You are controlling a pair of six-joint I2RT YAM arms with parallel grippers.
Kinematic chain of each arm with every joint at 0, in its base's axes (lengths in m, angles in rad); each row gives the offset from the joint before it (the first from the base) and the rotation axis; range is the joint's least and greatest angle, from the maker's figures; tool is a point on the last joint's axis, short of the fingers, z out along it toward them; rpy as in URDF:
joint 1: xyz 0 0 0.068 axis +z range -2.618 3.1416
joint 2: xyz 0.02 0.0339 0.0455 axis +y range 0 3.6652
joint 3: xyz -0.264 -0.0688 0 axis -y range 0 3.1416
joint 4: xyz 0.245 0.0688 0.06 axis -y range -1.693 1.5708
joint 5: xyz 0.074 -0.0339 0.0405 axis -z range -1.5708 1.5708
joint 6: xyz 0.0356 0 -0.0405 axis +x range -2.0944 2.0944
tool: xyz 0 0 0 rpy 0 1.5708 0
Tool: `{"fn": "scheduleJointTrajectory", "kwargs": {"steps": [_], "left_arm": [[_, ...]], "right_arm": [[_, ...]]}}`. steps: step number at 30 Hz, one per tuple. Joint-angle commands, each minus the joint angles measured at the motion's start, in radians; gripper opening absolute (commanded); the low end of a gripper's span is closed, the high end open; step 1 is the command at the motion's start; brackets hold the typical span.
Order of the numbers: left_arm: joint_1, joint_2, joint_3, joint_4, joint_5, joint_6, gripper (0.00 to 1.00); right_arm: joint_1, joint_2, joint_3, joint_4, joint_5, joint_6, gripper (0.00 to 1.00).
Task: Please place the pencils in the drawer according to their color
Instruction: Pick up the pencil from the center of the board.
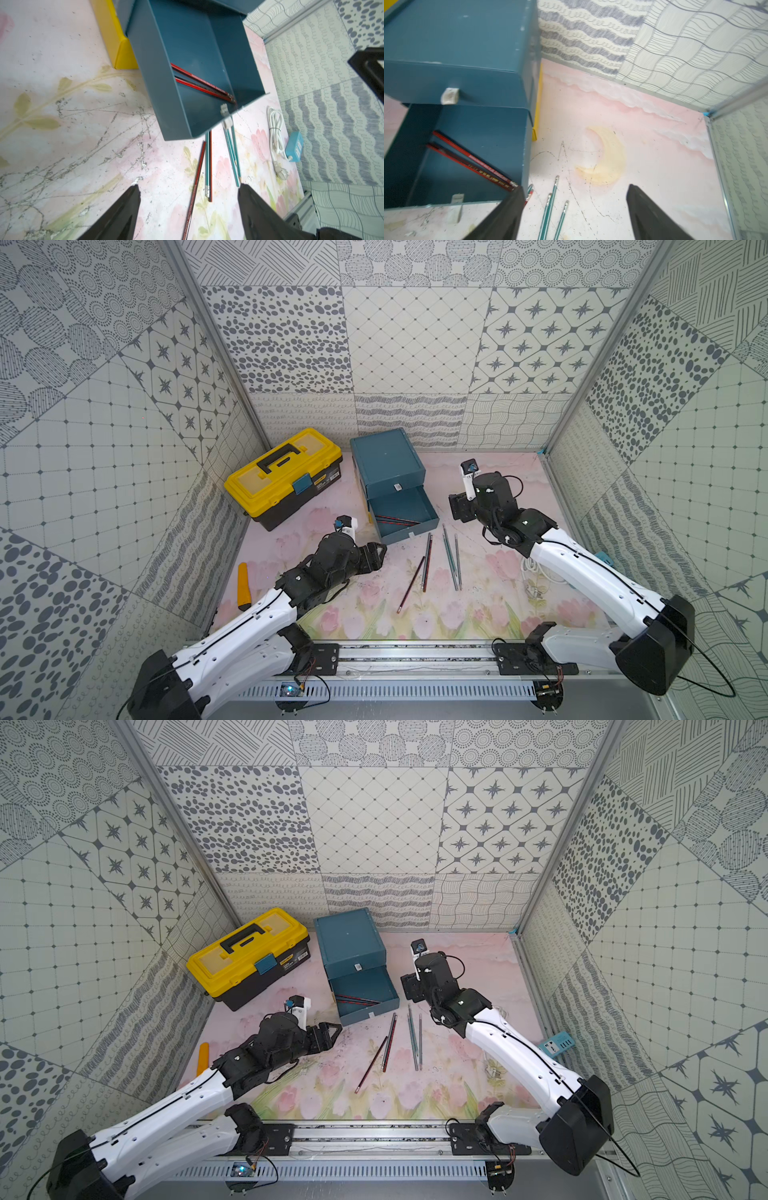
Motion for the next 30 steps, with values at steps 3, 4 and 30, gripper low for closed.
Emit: {"fn": "scheduleJointTrajectory", "kwargs": {"steps": [3, 4, 30], "left_arm": [[-0.166, 0.052, 0.09, -0.224, -0.114, 0.069, 0.75], [-0.194, 0.079, 0.105, -0.233, -0.127, 0.072, 0.75], [-0.41, 0.723, 0.453, -0.384, -0.097, 0.274, 0.46]], "right_arm": [[-0.093, -0.105, -0.084, 0.013, 0.025, 0.219, 0.99], [-0.11, -0.119, -0.098, 0.011, 0.029, 0.249, 0.99], [-0.269, -0.158, -0.135, -0.144, 0.054, 0.453, 0.99]]}}
